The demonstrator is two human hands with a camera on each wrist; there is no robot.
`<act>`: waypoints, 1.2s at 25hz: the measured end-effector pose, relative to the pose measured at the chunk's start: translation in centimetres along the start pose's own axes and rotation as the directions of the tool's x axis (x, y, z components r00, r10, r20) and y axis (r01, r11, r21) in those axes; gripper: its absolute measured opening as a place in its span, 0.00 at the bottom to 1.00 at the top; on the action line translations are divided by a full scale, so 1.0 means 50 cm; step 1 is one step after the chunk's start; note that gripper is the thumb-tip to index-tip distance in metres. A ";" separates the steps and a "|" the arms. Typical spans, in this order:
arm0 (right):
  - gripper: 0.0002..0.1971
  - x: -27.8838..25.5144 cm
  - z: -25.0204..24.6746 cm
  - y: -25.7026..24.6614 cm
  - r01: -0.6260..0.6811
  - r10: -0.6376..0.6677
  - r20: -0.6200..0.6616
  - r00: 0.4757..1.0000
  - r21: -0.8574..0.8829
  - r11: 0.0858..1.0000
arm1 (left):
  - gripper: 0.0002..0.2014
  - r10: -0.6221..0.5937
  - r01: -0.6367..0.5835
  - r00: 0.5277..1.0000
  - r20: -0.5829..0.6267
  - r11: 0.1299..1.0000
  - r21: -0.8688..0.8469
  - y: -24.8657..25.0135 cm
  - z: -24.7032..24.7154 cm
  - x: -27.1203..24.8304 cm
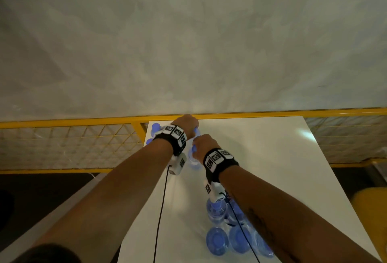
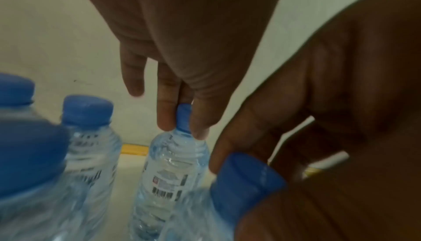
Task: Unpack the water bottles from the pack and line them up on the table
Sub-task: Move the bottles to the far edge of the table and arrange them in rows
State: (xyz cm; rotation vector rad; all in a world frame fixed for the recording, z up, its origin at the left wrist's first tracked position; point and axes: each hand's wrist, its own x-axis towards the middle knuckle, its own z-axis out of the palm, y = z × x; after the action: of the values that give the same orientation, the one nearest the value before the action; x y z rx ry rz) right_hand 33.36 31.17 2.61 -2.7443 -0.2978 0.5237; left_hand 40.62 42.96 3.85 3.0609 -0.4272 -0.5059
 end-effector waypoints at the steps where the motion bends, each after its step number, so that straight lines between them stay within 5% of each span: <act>1: 0.17 0.017 0.001 0.005 -0.001 0.001 0.005 1.000 -0.005 1.000 | 0.10 -0.024 0.024 1.000 -0.002 1.000 0.008 -0.002 0.018 0.004; 10: 0.10 0.100 0.018 -0.013 0.017 -0.017 0.017 1.000 -0.003 1.000 | 0.04 -0.061 0.060 0.998 0.004 0.993 0.098 -0.040 0.040 0.016; 18: 0.13 0.111 0.031 -0.007 0.083 -0.084 0.039 0.996 0.017 0.996 | 0.11 -0.098 0.096 0.995 0.033 0.993 0.067 -0.049 0.047 0.005; 22: 0.21 0.054 -0.003 0.000 0.078 -0.080 0.024 0.997 0.062 0.995 | 0.24 -0.124 0.123 0.991 0.041 0.992 0.024 -0.046 0.026 -0.023; 25: 0.21 -0.053 -0.044 0.007 0.141 -0.140 -0.020 0.990 0.096 0.985 | 0.22 -0.135 0.119 0.982 -0.130 0.985 -0.123 -0.040 0.005 -0.090; 27: 0.17 -0.133 -0.054 0.040 0.183 -0.184 -0.012 0.983 0.187 0.965 | 0.14 -0.061 -0.003 0.968 -0.244 0.967 -0.253 -0.013 0.003 -0.160; 30: 0.16 -0.243 -0.038 0.118 0.164 -0.184 0.072 0.980 0.223 0.961 | 0.11 0.115 -0.170 0.974 -0.194 0.938 -0.301 0.071 0.041 -0.306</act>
State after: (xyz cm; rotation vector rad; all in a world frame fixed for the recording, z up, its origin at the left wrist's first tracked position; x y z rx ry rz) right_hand 23.85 21.99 6.05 -2.4594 -0.4719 0.5981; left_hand 25.09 43.74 6.93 2.7111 -0.5037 -0.2675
